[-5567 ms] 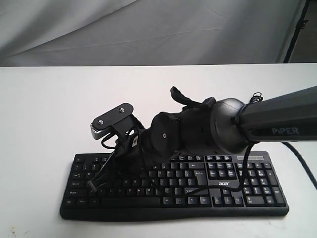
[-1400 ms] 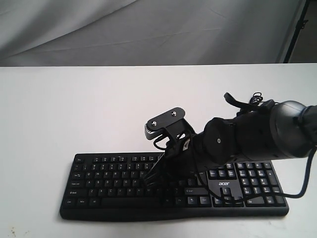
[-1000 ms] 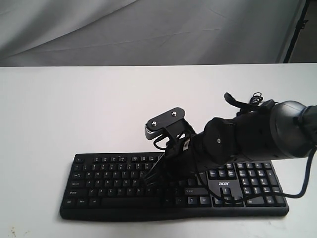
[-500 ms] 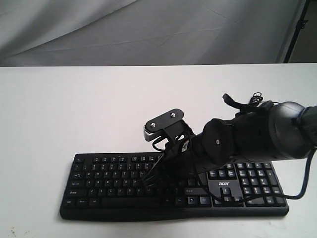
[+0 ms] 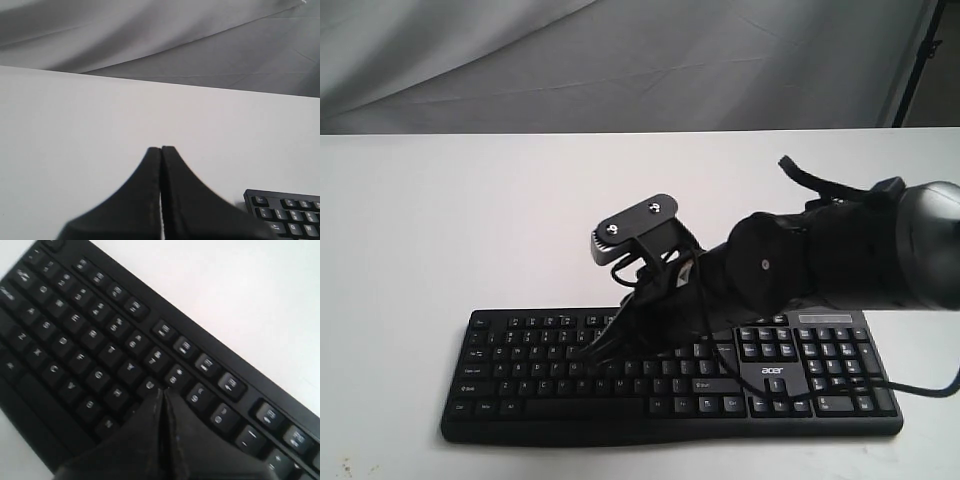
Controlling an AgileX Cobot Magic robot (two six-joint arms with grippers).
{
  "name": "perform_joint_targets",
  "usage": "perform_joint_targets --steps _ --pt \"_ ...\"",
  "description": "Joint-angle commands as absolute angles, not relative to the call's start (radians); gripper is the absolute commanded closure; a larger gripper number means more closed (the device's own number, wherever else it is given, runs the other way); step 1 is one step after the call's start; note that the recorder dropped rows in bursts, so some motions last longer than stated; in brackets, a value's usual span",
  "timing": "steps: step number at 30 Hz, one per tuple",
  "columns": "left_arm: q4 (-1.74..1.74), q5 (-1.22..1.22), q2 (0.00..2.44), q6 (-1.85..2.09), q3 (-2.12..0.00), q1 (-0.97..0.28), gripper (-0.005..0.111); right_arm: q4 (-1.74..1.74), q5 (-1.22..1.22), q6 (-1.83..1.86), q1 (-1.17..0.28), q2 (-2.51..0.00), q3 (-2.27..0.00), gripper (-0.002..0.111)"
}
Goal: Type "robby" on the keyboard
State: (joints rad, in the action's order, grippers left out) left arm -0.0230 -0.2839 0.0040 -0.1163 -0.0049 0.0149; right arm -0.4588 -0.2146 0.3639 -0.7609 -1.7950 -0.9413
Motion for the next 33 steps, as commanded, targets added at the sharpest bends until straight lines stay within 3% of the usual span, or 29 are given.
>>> perform_joint_targets --steps 1,12,33 --pt "-0.014 -0.281 0.0 -0.121 0.0 0.011 0.107 -0.449 -0.234 0.354 -0.802 -1.791 -1.001 0.108" --pt "-0.014 -0.281 0.0 -0.121 0.0 0.011 0.107 -0.516 -0.229 0.351 -0.887 -1.89 -1.02 0.108" --pt "-0.014 -0.281 0.0 -0.121 0.0 0.011 0.107 -0.463 -0.211 0.351 -0.877 -1.926 -1.02 0.108"
